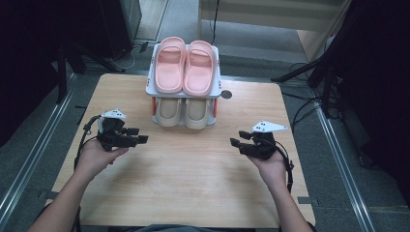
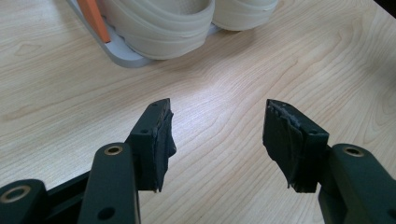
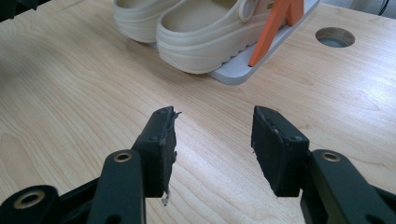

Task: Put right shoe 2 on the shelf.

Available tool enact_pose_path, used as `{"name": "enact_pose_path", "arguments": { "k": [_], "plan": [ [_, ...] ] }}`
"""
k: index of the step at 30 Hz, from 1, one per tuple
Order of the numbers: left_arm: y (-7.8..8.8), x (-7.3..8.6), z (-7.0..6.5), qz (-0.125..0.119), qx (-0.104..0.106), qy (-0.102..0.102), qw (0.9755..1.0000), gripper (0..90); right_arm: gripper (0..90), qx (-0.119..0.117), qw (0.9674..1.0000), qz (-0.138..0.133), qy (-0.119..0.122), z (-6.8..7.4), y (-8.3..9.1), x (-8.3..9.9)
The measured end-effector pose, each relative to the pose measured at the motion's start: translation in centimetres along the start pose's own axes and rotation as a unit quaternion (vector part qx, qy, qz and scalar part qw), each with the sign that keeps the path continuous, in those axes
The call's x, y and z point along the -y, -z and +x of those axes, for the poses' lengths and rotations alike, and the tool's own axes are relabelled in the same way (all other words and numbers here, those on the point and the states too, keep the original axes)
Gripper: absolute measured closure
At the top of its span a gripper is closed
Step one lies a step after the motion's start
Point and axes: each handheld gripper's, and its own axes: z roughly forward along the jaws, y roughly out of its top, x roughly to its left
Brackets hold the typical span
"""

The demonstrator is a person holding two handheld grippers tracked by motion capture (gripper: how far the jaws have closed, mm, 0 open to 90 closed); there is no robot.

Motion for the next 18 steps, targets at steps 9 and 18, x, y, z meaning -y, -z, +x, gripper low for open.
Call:
{"name": "enact_pose_path", "arguments": {
  "k": [9,18],
  "plan": [
    [0.07,0.04,-0.06,-0.004,0.002,0.004,1.0,42.3,50.5,0.001,1.0,0.001,-0.002,-0.02,0.01,0.07],
    [-0.06,0.02,-0.14,-0.003,-0.001,0.0,1.0,40.9,50.3,-0.002,1.0,0.001,0.001,0.02,-0.12,0.05]
  ]
}}
